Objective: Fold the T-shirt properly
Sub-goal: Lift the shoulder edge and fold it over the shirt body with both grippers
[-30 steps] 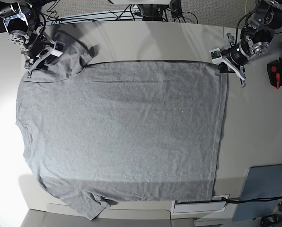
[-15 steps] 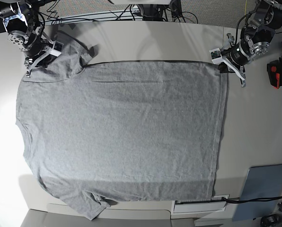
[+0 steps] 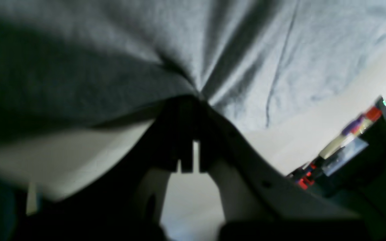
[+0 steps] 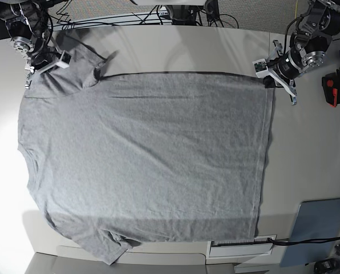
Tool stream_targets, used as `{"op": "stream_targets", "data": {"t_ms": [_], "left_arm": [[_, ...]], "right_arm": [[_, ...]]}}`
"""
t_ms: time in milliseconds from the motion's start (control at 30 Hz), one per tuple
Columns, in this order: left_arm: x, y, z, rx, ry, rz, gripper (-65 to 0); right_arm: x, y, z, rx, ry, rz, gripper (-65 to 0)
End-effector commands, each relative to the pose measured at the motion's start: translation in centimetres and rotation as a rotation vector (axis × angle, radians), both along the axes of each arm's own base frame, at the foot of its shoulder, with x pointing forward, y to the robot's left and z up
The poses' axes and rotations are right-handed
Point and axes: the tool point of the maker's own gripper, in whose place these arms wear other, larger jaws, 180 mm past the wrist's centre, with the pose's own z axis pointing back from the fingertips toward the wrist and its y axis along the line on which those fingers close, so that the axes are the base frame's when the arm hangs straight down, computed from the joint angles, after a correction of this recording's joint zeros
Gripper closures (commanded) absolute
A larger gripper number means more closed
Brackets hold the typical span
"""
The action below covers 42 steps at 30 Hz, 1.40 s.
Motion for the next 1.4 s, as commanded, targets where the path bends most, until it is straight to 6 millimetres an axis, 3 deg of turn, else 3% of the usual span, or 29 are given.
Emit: {"op": "stream_targets", "data": {"t_ms": [0, 267, 400, 633, 700, 833, 967, 1100, 1367], "left_arm": [[-1.0, 0.7, -0.2, 0.024, 0.034, -0.018, 0.0], [-6.6, 2.7, -0.8, 0.087, 0.129, -0.023, 0.0], [-8.3, 3.6, -0.2, 0.144, 0.118, 0.015, 0.0], [-11.6, 3.4, 0.8, 0.153, 0.148, -0.011, 0.0], [-11.0, 3.4, 1.6, 0.146, 0.111, 0.006, 0.0], [-7.9, 3.9, 4.2, 0.103, 0.006, 0.083, 0.0], [-5.6, 4.0, 6.0, 0.012, -0.052, 0.148, 0.0], [-4.3, 4.4, 6.0, -0.004, -0.090, 0.197, 0.0], [-0.4, 3.3, 4.2, -0.181, -0.109, 0.301, 0.0]], "right_arm": [[0.1, -0.6, 1.1, -0.045, -0.008, 0.019, 0.0], [-4.3, -0.4, 2.3, -0.077, 0.066, 0.044, 0.0], [-6.4, 0.0, 2.9, -0.072, 0.101, 0.057, 0.0], [-8.1, 1.3, 4.5, -0.064, 0.116, 0.089, 0.0], [-7.2, 1.2, 5.3, -0.072, 0.082, 0.090, 0.0], [-3.6, -0.1, 8.1, -0.096, -0.105, 0.039, 0.0], [-1.1, -0.4, 9.3, -0.083, -0.192, 0.007, 0.0], [1.6, -0.5, 9.7, -0.017, -0.299, -0.073, 0.0], [5.4, -3.4, 9.1, 0.029, -0.389, -0.204, 0.0]]}}
